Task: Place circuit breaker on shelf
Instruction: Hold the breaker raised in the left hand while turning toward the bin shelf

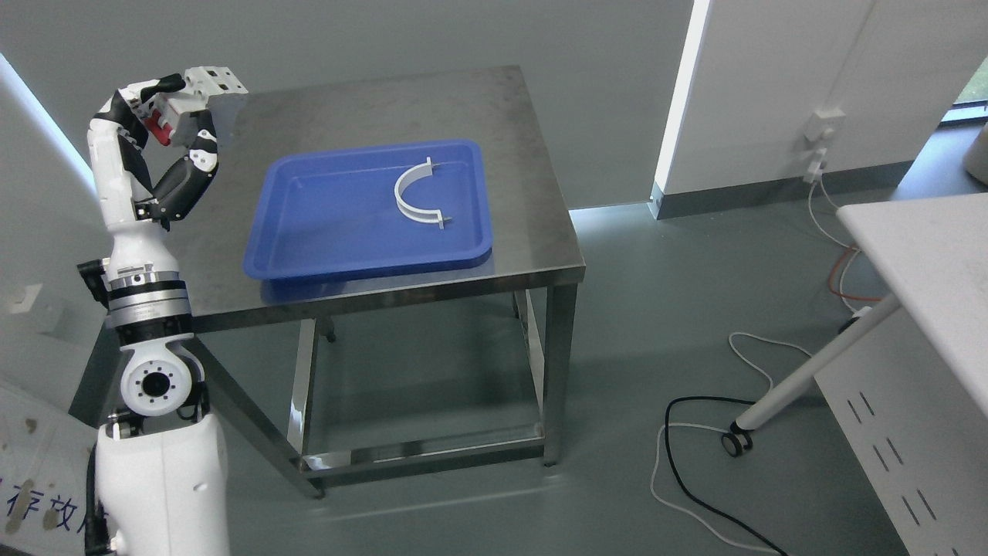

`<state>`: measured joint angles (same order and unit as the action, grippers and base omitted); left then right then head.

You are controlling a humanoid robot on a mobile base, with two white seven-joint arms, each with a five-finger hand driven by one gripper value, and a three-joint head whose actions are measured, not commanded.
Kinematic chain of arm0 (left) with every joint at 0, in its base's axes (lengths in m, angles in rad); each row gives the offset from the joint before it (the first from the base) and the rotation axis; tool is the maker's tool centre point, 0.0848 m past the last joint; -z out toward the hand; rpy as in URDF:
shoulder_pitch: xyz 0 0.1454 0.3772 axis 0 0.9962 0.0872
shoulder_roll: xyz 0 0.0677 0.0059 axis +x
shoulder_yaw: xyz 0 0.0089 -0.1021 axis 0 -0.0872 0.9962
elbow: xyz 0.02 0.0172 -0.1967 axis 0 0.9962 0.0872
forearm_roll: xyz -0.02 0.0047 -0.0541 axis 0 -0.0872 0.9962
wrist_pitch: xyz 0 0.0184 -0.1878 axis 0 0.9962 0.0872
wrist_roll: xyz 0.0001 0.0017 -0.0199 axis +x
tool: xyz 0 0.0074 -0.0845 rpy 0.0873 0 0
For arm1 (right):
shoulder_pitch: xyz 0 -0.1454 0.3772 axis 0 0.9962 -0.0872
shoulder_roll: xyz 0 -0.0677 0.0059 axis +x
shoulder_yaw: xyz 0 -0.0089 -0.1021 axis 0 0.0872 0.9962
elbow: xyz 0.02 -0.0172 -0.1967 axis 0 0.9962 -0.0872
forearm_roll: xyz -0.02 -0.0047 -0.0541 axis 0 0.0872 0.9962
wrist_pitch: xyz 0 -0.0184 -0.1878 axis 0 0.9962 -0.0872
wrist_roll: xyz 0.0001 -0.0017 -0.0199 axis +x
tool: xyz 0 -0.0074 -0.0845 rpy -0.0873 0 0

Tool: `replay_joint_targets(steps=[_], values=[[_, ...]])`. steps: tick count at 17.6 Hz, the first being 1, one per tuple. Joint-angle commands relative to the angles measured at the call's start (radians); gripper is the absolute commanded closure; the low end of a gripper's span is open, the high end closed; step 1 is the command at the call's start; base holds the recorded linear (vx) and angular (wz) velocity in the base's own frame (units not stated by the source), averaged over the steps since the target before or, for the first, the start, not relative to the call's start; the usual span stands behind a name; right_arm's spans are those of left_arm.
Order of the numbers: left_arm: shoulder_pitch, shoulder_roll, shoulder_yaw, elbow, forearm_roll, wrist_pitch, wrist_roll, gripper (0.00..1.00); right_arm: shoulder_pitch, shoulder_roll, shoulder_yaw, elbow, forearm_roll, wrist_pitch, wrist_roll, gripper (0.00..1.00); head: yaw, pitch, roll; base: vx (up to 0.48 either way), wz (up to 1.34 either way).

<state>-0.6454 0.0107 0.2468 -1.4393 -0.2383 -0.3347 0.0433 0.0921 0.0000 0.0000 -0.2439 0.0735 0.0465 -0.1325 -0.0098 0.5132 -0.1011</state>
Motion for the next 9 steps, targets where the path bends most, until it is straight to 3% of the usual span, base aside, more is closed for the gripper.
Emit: replay_joint_targets(steps=[1,9], values=[[0.015,0.007,0.014,-0.086,0.016,0.005,0.0,0.87,0.0,-0.017,0.02,0.0,0.0,0.033,-0.004,0.0,0.0,0.0,0.0,-0.377,-0.05],[0.012,0.007,0.019,-0.092,0.036,0.003,0.0,0.87,0.0,-0.017,0.02,0.0,0.0,0.033,-0.004,0.0,0.0,0.0,0.0,-0.457,-0.14]])
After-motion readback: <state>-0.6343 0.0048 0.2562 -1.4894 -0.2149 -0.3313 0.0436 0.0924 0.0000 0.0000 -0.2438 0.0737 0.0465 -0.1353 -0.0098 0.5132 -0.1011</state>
